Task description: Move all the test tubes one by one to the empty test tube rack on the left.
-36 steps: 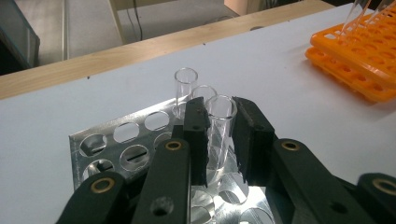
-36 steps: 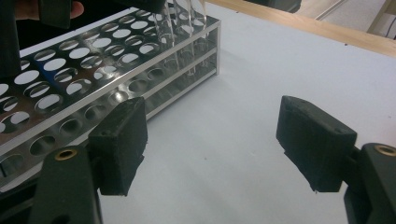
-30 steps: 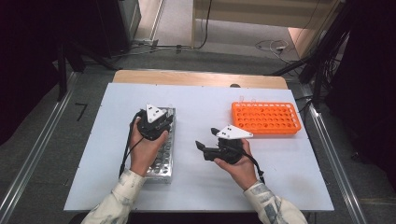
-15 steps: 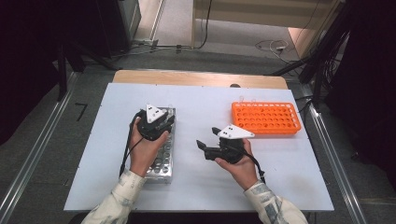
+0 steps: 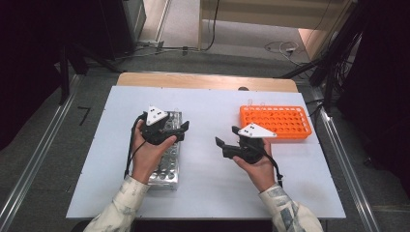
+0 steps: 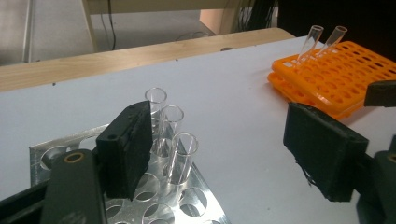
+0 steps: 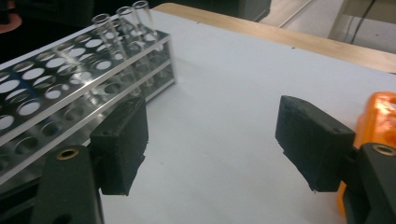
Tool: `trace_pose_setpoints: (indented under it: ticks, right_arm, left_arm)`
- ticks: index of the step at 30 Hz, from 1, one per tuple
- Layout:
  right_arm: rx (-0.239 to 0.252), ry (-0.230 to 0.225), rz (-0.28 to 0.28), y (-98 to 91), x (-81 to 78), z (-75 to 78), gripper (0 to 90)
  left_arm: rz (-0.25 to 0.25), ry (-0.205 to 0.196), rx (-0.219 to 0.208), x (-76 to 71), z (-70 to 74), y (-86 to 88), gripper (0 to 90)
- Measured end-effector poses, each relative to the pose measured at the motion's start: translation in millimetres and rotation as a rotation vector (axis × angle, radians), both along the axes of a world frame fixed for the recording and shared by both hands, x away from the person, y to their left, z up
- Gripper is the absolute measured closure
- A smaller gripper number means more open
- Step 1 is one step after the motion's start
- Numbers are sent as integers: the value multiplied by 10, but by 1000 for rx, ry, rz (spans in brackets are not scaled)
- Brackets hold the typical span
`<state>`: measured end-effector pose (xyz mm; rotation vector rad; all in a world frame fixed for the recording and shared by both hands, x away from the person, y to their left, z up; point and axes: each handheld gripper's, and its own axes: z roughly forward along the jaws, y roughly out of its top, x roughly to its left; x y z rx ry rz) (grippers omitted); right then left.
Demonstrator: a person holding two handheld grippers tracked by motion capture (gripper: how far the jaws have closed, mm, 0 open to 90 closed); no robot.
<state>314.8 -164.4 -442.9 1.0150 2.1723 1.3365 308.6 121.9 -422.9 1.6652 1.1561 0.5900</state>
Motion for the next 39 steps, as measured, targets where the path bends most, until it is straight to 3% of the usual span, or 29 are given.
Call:
trace_pose_setpoints:
  ticks: [5,9,18,20,27,34,39]
  right_arm:
    - [10,-1,-54,-124,88,27,245]
    - [7,-6,-98,-229,161,39,248]
    - [14,-15,-223,-531,364,67,255]
    - [-11,-32,-262,-595,426,61,255]
    - [-28,-37,-372,-794,659,93,261]
    - [-70,-30,-422,-879,844,32,307]
    - [-90,-59,-419,-838,905,-39,357]
  left_arm:
    - [-3,-7,-24,0,8,7,165]
    - [-20,-10,-17,-7,12,-5,128]
    - [-16,-17,-25,-27,35,-22,127]
    - [-17,-15,-24,-25,35,-22,127]
    - [-22,-17,-28,-21,37,-31,129]
    - [-30,-24,-28,-31,55,-41,129]
    - [-30,-24,-29,-31,54,-50,129]
